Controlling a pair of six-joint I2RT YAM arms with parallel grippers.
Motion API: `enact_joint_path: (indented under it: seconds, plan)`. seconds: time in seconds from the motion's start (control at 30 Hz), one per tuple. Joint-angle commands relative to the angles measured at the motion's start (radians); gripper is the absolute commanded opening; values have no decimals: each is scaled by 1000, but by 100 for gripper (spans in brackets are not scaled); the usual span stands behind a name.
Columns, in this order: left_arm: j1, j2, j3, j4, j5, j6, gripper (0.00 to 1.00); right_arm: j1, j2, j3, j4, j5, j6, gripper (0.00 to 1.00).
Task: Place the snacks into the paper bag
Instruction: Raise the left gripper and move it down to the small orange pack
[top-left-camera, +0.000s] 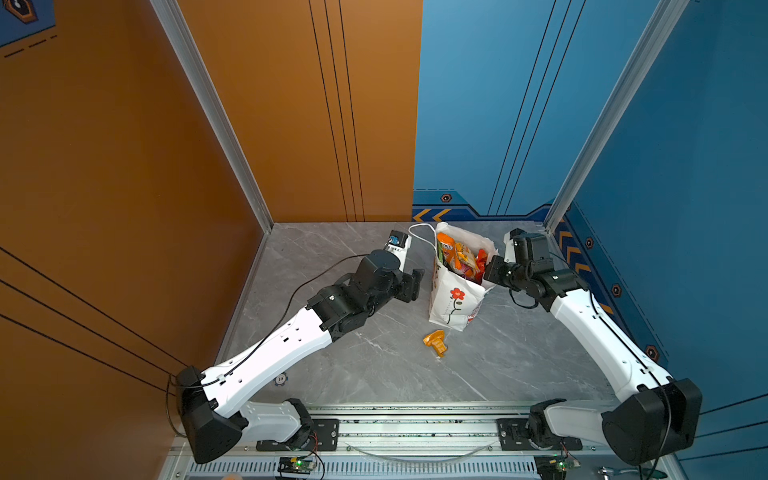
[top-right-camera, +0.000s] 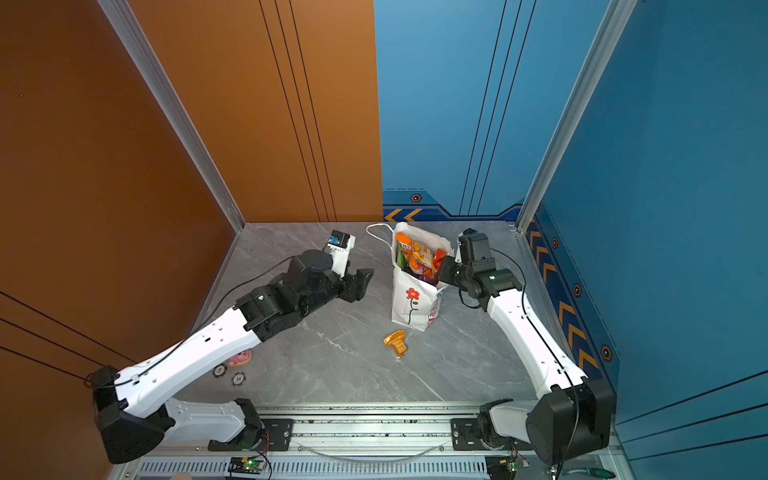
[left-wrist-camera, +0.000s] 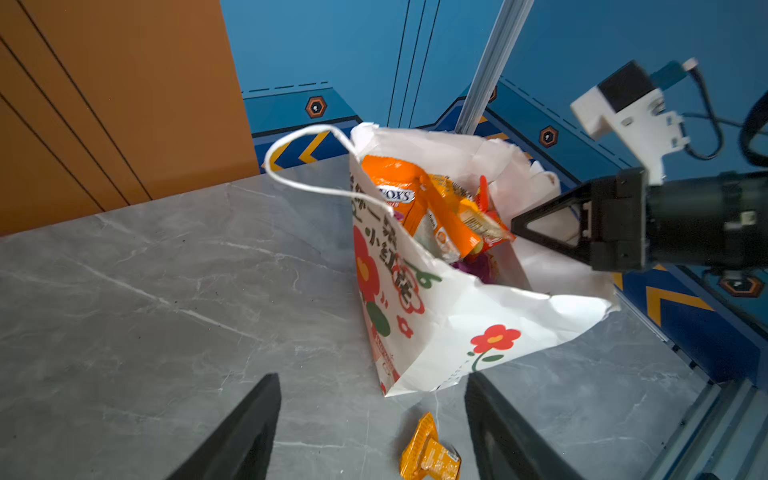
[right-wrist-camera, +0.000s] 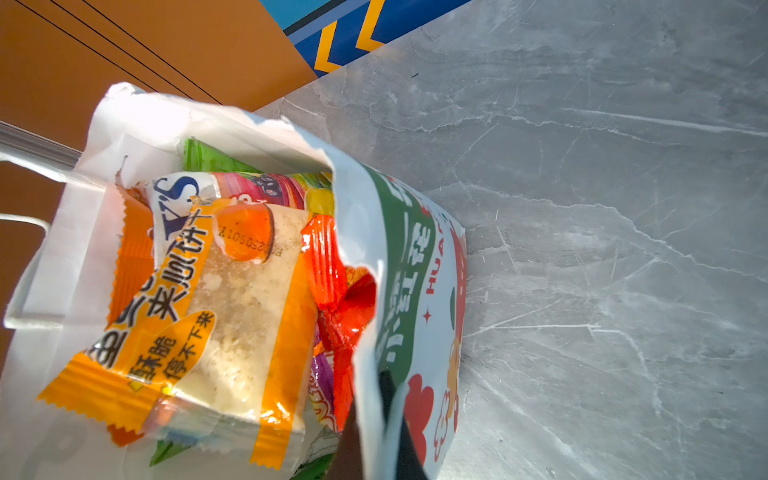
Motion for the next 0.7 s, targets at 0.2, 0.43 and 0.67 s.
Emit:
enact_joint_path:
  seconds: [0.2,0.43,0.67]
  plan:
    - [29,-63,-248,-23,33,-125,74,4,-4,-9,-60,-25,-17,6]
    - [-21,17,-392,65,90,-198,79,7,3,-11,-59,-20,-16,6]
    - [-111,215,-353,117,89,-209,81,10,5,-12,-70,-14,-19,6]
